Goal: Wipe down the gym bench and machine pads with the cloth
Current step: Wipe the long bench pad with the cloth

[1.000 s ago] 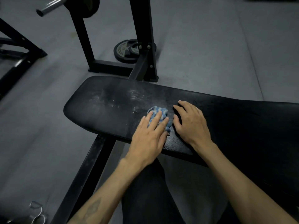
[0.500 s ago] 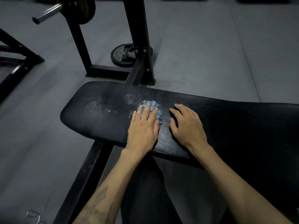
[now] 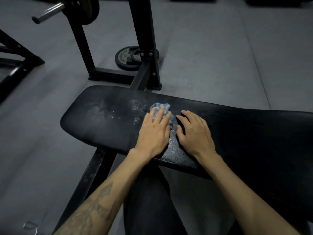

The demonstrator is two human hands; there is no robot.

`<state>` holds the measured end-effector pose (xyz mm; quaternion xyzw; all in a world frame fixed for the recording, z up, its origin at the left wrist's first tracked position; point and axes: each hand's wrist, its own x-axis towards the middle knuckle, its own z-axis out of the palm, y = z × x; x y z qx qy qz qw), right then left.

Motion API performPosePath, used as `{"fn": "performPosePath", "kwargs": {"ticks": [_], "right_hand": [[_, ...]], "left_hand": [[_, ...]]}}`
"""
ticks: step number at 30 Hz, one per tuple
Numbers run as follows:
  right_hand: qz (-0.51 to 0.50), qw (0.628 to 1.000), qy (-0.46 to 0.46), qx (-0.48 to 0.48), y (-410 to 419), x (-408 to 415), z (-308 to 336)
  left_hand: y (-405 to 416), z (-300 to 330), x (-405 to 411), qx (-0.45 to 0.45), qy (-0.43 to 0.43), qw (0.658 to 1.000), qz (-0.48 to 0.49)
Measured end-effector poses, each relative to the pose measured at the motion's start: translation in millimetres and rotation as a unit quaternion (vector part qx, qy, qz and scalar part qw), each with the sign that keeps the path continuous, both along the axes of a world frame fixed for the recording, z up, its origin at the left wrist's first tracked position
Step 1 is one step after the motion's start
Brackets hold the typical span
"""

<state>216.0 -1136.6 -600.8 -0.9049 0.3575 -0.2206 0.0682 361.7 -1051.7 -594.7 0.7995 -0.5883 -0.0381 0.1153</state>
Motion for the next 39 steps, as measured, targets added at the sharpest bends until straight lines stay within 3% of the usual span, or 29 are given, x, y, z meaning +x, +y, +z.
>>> {"fn": "performPosePath", "kwargs": {"ticks": [3, 9, 14, 19, 25, 30, 35, 39], "right_hand": [[-0.001, 1.0, -0.003, 0.0, 1, -1, 0], [-0.001, 1.0, -0.004, -0.001, 1, 0, 0], [-0.002, 1.0, -0.004, -0.003, 1, 0, 0], [-0.005, 1.0, -0.006, -0.001, 0, 0, -1], [-0.003, 1.0, -0.004, -0.005, 0, 1, 0], [-0.006, 1.0, 0.002, 0.002, -1, 0, -1], [-0.006, 1.0, -0.001, -0.003, -1, 1, 0], [-0.004, 1.0, 0.003, -0.001, -1, 1, -1]], "left_hand": [[3, 1, 14, 0.008, -0.004, 0.998, -0.068], [-23, 3, 10, 0.003, -0.005, 0.999, 0.054], [-24, 2, 25, 0.003, -0.019, 0.997, -0.073], [-49, 7, 37, 0.018, -0.002, 0.999, 0.028], [-40, 5, 35, 0.001, -0.002, 0.995, -0.096], [-65, 10, 38, 0.015, 0.006, 1.0, 0.026], [-63, 7, 25, 0.018, -0.007, 0.996, -0.087], [-75, 11, 48, 0.019, 0.002, 1.0, -0.004]]}}
